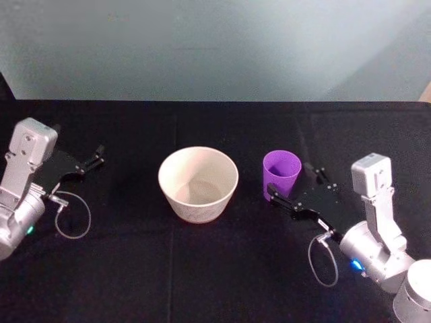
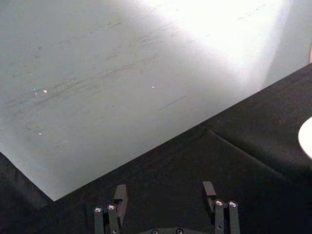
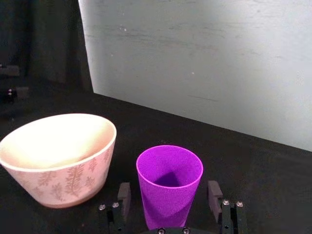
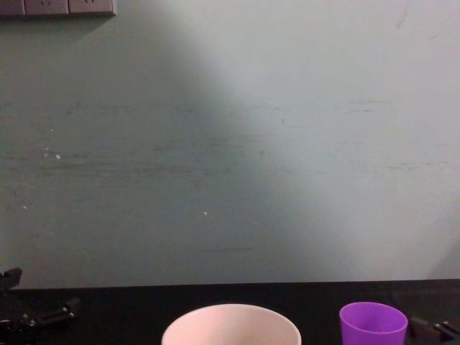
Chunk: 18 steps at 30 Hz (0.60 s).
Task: Pick up the cup and pour the mung beans from the cup into the bowl.
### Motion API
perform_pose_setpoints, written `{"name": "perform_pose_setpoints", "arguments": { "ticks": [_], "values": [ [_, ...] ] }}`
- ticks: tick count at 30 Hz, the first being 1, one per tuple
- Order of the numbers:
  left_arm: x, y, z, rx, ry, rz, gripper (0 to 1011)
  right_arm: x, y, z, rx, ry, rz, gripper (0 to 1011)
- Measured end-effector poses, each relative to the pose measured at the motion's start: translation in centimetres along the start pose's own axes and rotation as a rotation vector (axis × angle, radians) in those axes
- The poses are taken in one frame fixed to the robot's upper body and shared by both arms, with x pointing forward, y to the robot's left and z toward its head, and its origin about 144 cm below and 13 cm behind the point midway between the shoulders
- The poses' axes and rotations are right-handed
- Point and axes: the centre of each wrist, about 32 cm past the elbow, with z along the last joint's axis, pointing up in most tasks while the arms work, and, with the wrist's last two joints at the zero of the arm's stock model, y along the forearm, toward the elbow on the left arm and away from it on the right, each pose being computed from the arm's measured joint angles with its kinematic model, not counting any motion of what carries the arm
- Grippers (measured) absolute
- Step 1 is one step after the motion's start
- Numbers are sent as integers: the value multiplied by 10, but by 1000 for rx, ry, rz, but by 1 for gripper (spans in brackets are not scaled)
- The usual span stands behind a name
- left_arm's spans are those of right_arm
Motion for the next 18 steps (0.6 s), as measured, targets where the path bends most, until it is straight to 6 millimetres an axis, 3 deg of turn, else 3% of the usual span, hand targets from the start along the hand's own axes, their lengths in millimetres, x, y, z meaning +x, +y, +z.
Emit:
{"name": "perform_pose_setpoints", "arguments": {
  "ticks": [18],
  "values": [
    [0, 0, 0, 0, 0, 0, 1000, 5, 21, -5, 0, 52, 18, 1003]
  ]
}}
